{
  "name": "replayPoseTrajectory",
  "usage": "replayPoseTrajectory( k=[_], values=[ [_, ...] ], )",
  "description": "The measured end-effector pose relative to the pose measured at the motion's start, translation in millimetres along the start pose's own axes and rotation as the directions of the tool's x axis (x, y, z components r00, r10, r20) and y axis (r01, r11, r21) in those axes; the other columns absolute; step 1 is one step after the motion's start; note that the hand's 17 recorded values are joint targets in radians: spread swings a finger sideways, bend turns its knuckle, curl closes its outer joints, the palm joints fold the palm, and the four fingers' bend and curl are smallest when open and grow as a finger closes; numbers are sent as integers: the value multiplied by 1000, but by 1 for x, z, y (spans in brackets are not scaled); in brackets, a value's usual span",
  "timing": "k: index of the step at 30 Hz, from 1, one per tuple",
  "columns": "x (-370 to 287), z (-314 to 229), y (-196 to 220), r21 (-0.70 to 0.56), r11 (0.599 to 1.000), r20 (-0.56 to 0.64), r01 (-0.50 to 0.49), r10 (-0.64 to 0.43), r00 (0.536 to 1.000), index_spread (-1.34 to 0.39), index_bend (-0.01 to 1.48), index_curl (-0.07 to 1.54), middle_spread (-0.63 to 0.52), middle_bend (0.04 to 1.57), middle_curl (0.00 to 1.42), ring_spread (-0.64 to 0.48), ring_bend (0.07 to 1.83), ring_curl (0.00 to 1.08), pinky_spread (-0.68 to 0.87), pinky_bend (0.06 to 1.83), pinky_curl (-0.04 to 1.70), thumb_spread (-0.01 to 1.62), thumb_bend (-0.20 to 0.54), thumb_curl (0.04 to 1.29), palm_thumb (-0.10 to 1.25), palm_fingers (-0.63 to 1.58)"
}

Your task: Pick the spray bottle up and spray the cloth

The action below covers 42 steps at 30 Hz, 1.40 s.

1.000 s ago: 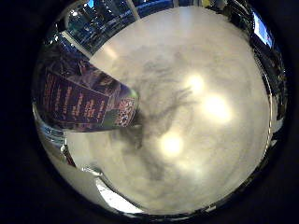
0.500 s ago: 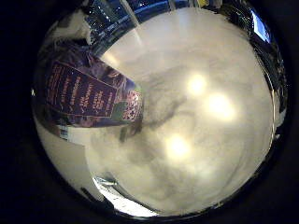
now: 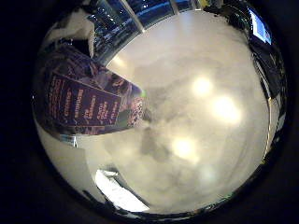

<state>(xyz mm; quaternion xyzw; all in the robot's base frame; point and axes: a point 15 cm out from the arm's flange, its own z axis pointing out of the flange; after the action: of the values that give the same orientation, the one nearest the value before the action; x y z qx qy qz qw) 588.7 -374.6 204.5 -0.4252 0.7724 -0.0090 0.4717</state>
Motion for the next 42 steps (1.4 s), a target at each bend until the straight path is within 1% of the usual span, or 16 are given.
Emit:
replayPoseTrajectory(
  k=[3, 6, 8, 11, 15, 18, 21, 25, 28, 31, 34, 42],
  values=[
    [1, -40, 3, -53, 997, -45, 56, -59, 997, -327, 1023, 1081, -168, 1351, 908, -242, 1417, 821, -126, 1339, 975, 647, -18, 748, 1121, 1012],
    [-12, -80, 4, -101, 988, -83, 115, -124, 989, -321, 1031, 1082, -165, 1361, 903, -243, 1414, 833, -127, 1306, 1037, 618, -19, 774, 1115, 1010],
    [-24, -111, 0, -109, 982, -118, 153, -165, 979, -317, 1036, 1084, -164, 1366, 900, -244, 1412, 841, -130, 1280, 1087, 597, -19, 794, 1115, 1007],
    [-28, -148, 3, -127, 975, -176, 182, -203, 963, -312, 1039, 1084, -162, 1372, 895, -246, 1405, 850, -131, 1245, 1149, 571, -18, 818, 1118, 1004],
    [-43, -179, 13, -193, 953, -248, 232, -276, 929, -308, 1039, 1083, -161, 1374, 889, -248, 1397, 861, -129, 1204, 1216, 545, -18, 845, 1116, 1008],
    [-63, -196, 28, -238, 936, -283, 260, -323, 903, -307, 1038, 1082, -161, 1375, 885, -250, 1387, 868, -128, 1174, 1263, 529, -18, 861, 1109, 1014],
    [-89, -207, 50, -295, 908, -316, 297, -386, 867, -308, 1039, 1083, -161, 1374, 883, -252, 1381, 872, -128, 1162, 1283, 517, -20, 866, 1108, 1016],
    [-130, -210, 85, -396, 845, -345, 359, -499, 795, -308, 1037, 1089, -161, 1371, 880, -255, 1373, 881, -128, 1144, 1315, 501, -21, 877, 1096, 1018],
    [-155, -206, 112, -445, 798, -365, 407, -577, 731, -310, 1030, 1094, -163, 1367, 882, -257, 1367, 890, -129, 1130, 1340, 491, -20, 887, 1093, 1018],
    [-173, -195, 140, -484, 749, -385, 453, -646, 659, -311, 1025, 1097, -164, 1363, 884, -259, 1361, 896, -129, 1120, 1357, 484, -21, 892, 1090, 1021],
    [-192, -178, 170, -529, 689, -388, 496, -716, 580, -312, 1021, 1100, -165, 1359, 887, -261, 1350, 903, -130, 1106, 1374, 476, -20, 899, 1087, 1030],
    [-258, -126, 204, -588, 533, -347, 609, -846, 405, -312, 1012, 1104, -168, 1349, 896, -265, 1335, 914, -131, 1079, 1411, 469, -21, 906, 1083, 1037]
  ],
)
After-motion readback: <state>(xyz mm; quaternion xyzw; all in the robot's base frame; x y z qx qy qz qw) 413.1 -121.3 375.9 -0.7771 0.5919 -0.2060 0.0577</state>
